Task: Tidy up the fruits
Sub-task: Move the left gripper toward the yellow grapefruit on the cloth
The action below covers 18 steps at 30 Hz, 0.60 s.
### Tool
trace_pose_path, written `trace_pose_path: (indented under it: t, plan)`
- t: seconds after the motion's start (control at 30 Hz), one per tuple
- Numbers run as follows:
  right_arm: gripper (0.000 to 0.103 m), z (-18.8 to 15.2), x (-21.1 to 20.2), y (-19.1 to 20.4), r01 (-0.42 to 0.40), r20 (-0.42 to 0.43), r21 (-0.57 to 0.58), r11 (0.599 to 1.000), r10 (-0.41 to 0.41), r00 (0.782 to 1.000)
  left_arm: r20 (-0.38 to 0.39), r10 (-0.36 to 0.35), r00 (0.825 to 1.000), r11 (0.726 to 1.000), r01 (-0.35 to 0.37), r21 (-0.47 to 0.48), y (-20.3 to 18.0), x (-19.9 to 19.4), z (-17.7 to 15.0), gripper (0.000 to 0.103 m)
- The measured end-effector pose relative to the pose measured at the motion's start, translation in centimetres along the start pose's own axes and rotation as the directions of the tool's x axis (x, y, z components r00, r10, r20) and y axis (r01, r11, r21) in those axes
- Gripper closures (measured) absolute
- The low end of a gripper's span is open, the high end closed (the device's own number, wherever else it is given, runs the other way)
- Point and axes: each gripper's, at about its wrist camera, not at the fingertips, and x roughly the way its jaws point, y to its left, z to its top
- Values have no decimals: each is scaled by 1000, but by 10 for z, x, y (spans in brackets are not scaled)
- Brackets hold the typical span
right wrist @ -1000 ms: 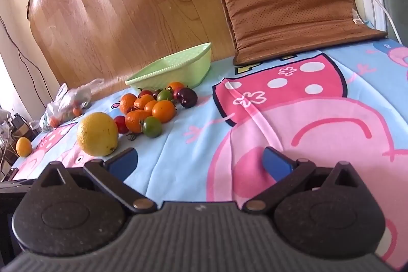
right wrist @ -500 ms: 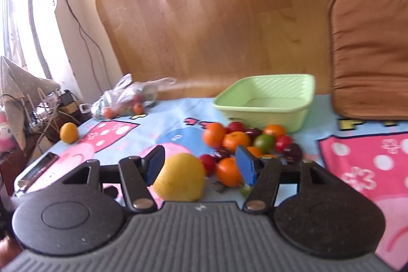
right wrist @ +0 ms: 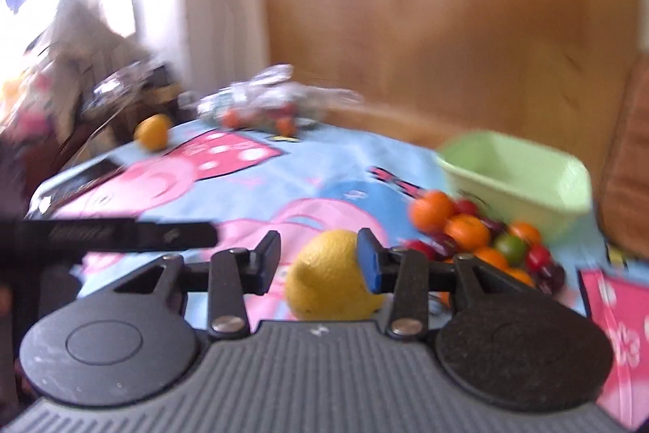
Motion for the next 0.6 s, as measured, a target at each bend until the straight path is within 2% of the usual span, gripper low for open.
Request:
trace_pose_path:
  t: [0.1, 0.17, 0.23, 0.3, 0.4, 0.47, 0.6]
  plan:
    - [64, -1, 5, 41, -84, -26, -159, 984, 81, 996, 67, 41, 997, 999, -42, 15, 8, -23, 9, 22]
    - [66, -4, 13, 61, -128, -53, -215, 968, 120, 991, 86, 59, 995, 998, -60, 17, 11, -33, 14, 22]
    - [66, -7, 20, 66, -185, -97, -188, 965, 169, 981, 84, 56, 995, 998, -59, 28, 13, -36, 15, 22]
    - [64, -3, 19, 48, -217, -82, -127, 968, 208, 975, 46, 53, 998, 998, -55, 29, 12, -32, 16, 22]
    - [58, -4, 0, 28, -212, -37, -80, 974, 210, 977, 18, 7, 1000, 999, -8, 43, 9, -26, 14, 22]
    - [51, -10, -14, 29, -185, -15, -62, 981, 184, 983, 6, -16, 1000, 999, 16, 47, 6, -21, 12, 21]
    - [50, -23, -14, 22, -106, -64, -56, 993, 102, 993, -42, -65, 997, 996, 67, 59, -8, -10, 4, 20]
